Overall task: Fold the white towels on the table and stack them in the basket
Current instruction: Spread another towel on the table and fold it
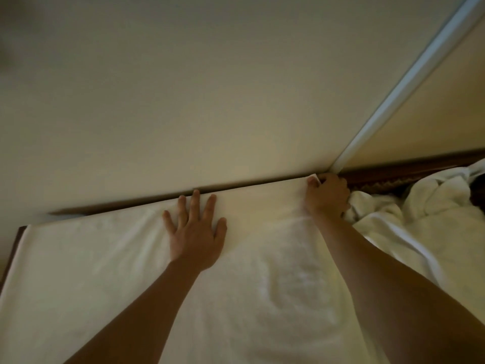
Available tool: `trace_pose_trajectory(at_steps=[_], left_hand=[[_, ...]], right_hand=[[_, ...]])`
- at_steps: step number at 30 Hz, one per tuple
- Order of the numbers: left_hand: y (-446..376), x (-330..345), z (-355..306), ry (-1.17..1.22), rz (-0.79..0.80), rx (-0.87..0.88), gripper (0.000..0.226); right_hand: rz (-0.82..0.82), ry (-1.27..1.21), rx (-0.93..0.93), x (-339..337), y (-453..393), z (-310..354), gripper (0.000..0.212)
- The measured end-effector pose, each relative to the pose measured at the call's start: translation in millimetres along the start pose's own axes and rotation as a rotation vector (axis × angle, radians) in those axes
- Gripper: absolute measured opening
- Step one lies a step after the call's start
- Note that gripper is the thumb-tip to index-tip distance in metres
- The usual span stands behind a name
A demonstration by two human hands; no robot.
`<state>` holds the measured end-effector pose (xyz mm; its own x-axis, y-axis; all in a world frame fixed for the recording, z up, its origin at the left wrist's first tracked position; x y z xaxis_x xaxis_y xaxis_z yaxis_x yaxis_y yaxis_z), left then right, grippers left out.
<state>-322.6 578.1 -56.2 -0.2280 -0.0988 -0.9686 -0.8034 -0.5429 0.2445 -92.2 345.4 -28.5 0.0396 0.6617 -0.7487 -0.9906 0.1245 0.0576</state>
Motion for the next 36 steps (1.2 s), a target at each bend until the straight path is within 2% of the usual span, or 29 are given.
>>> trace_pose_trajectory(at_steps=[1,3,5,6,7,9,19,23,27,30,34,36], left_hand=[[0.1,-0.5,-0.1,0.014,0.006,-0.006,0.07],[4.5,-2.7,-4.2,0.038,-0.001,0.009,0.069],[14.5,-3.3,-8.2,0.045,-0.009,0.048,0.072],[20.2,-1.8,-5.8,0.045,-0.011,0.06,0.073],[24.6,0.5,0.6,0.038,-0.015,0.062,0.073],[30.0,3.0,29.7,0.009,-0.023,0.034,0.072],[56.5,18.2,228.4,0.017,0.006,-0.261,0.08],[62.9,21.7,280.0,0.031,0.02,-0.336,0.079],[64.4,24.1,310.7,0.095,0.029,-0.351,0.071],[67.0,20.8,316.7,0.211,-0.047,-0.326,0.067],[75.7,13.5,327.1,0.601,-0.24,-0.353,0.061],[79.0,12.2,341.0,0.76,-0.274,-0.365,0.063]], right_hand=[[-0.056,0.038,-0.053,-3.5,10.2,7.6,0.032],[-0.1,0.064,-0.329,-3.2,43.7,30.9,0.03],[0.126,0.141,-0.59,22.1,86.0,45.7,0.036],[0.286,0.218,-0.628,38.7,105.1,46.2,0.046],[0.411,0.306,-0.611,52.4,116.8,41.4,0.056],[0.502,0.416,-0.571,67.2,125.1,31.4,0.066],[0.467,0.48,-0.578,71.1,124.3,26.7,0.069],[0.448,0.482,-0.577,68.9,124.5,28.8,0.067],[0.374,0.468,-0.466,68.8,141.0,42.6,0.061],[0.273,0.314,-0.41,76.1,207.6,71.3,0.057],[0.317,0.235,-0.47,104.1,358.8,103.6,0.052],[0.33,0.196,-0.508,112.7,435.6,117.7,0.041]])
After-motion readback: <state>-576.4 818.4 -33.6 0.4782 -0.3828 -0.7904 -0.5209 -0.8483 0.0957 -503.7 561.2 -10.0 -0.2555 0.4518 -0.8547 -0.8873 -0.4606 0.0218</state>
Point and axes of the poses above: each hand's wrist, its own y-axis away from the middle knuckle, its own x-axis out of the palm, z = x × y, the point moved 6 cm from there along -y, towards the middle knuckle, and after that the axes turned 10 degrees about -y, right-handed, at the moved point
